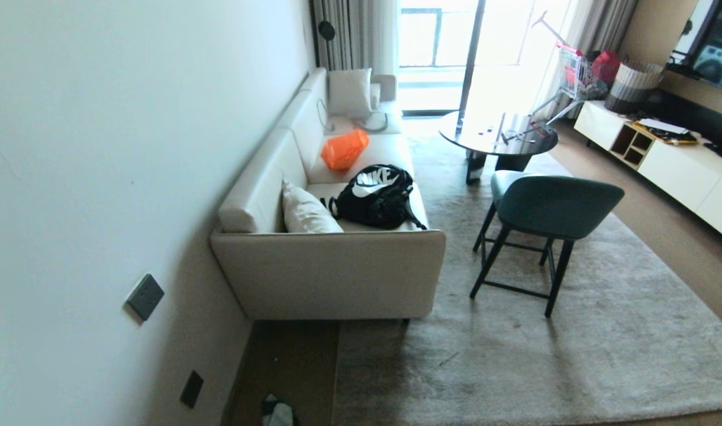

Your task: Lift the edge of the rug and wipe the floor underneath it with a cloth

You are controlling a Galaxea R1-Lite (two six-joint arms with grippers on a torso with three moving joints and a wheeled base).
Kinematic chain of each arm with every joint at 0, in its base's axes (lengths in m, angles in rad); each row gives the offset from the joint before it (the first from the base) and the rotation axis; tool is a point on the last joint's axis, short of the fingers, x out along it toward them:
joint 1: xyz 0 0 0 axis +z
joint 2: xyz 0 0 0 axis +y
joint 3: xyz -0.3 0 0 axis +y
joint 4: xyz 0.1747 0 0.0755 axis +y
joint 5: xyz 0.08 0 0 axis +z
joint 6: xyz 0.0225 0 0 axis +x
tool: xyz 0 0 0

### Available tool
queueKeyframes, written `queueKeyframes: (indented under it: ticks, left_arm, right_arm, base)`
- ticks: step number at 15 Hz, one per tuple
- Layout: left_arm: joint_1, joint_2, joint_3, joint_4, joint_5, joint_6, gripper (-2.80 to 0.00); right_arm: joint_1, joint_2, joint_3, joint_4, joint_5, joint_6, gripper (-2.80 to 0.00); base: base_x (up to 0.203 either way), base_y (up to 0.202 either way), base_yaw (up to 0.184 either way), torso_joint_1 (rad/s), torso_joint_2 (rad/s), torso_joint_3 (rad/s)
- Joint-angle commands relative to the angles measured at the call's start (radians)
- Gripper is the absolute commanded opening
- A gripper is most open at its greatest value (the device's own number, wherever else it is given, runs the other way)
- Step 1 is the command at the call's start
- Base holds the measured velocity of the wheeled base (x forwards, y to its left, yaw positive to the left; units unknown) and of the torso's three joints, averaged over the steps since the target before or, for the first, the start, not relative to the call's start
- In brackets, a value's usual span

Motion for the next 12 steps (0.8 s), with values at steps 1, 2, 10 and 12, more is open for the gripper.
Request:
queueKeyframes:
  ticks: [1,2,10,12]
  left_arm:
    - [0.000,0.000,0.000,0.000,0.000,0.000,-2.80]
    - [0.000,0.000,0.000,0.000,0.000,0.000,-2.80]
    - [0.000,0.000,0.000,0.000,0.000,0.000,-2.80]
    - [0.000,0.000,0.000,0.000,0.000,0.000,-2.80]
  right_arm:
    - [0.000,0.001,0.000,-0.001,0.000,0.000,-2.80]
    - [0.000,0.001,0.000,-0.001,0.000,0.000,-2.80]
    - [0.000,0.001,0.000,-0.001,0.000,0.002,-2.80]
    - [0.000,0.001,0.000,-0.001,0.000,0.002,-2.80]
  base:
    - [0.000,0.000,0.000,0.000,0.00,0.000]
    - [0.000,0.000,0.000,0.000,0.00,0.000]
    - [0.000,0.000,0.000,0.000,0.00,0.000]
    - [0.000,0.000,0.000,0.000,0.00,0.000]
